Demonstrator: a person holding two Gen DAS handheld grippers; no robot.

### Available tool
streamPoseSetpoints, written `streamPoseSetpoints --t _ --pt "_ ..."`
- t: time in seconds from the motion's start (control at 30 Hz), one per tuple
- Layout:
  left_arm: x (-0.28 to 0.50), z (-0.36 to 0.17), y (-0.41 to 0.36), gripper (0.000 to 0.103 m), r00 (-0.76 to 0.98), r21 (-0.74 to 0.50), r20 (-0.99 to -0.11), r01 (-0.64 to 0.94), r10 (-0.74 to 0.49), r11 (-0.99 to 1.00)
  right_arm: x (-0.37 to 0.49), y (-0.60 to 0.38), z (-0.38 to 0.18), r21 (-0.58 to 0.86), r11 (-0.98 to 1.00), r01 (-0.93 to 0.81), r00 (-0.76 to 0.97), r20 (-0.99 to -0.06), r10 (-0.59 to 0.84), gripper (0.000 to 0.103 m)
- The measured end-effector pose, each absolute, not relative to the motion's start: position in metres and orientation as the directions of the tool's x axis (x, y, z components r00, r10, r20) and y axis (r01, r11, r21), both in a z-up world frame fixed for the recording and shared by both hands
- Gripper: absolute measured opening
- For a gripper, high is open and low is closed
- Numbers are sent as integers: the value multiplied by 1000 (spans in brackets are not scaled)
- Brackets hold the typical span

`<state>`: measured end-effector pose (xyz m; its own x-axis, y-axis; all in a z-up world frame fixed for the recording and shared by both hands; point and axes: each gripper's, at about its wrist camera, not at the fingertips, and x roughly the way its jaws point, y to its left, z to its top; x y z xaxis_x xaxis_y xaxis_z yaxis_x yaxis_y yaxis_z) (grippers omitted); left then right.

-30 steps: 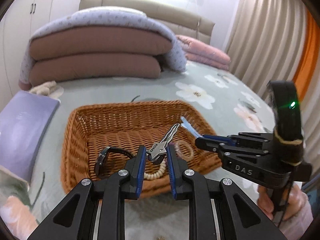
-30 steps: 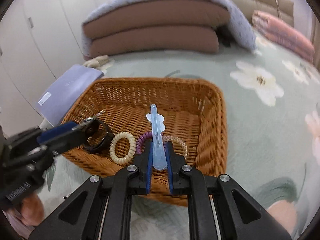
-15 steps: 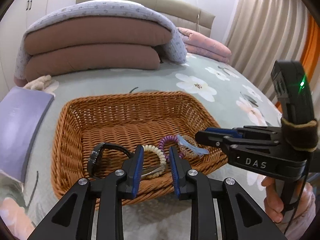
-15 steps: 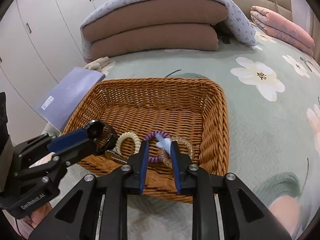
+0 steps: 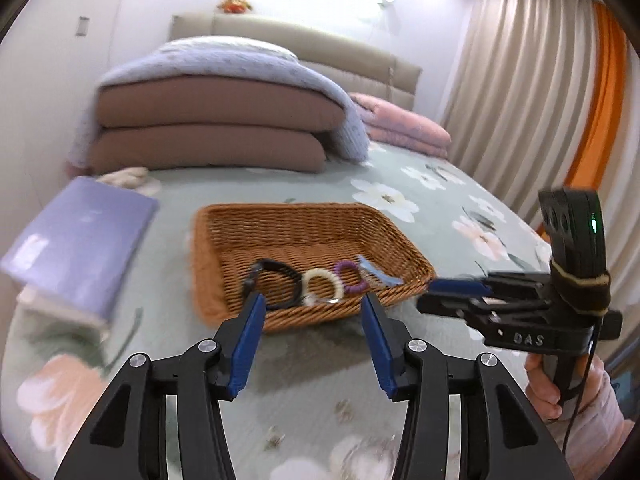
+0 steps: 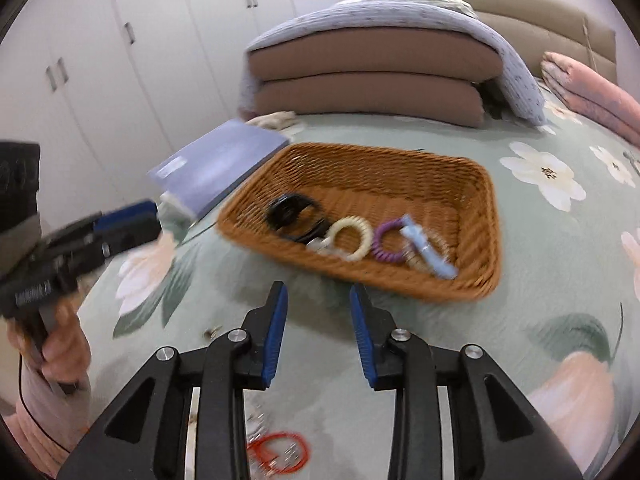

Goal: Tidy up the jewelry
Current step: 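Drop the keys and blue hair clip into the basket, opening both tools, then grasp a small silver charm with the left tool while the right tool grasps another charm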

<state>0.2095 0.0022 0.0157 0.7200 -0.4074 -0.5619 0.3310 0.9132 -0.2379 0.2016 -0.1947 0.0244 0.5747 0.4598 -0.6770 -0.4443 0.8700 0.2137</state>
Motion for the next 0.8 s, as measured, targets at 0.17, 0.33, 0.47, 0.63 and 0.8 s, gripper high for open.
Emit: streamPoseSetpoints --t 0.17,0.33,0.47,0.63,0.8 --pt "175 8 35 51 749 -267 -553 254 -364 930 177 -172 11 209 865 -456 574 -674 465 36" --pt "164 -21 34 51 711 -245 -609 253 -351 936 175 -152 -12 213 869 -447 556 -694 457 36" --pt "167 -42 29 51 693 -189 -638 280 -335 941 181 -140 -28 188 881 -434 557 -713 426 36" --pt "178 -78 28 51 603 -170 -721 323 -341 931 188 -129 -48 180 886 -427 535 -740 408 36" --pt "183 -88 27 51 584 -163 -738 332 -338 929 192 -121 -62 134 899 -418 538 -761 363 36"
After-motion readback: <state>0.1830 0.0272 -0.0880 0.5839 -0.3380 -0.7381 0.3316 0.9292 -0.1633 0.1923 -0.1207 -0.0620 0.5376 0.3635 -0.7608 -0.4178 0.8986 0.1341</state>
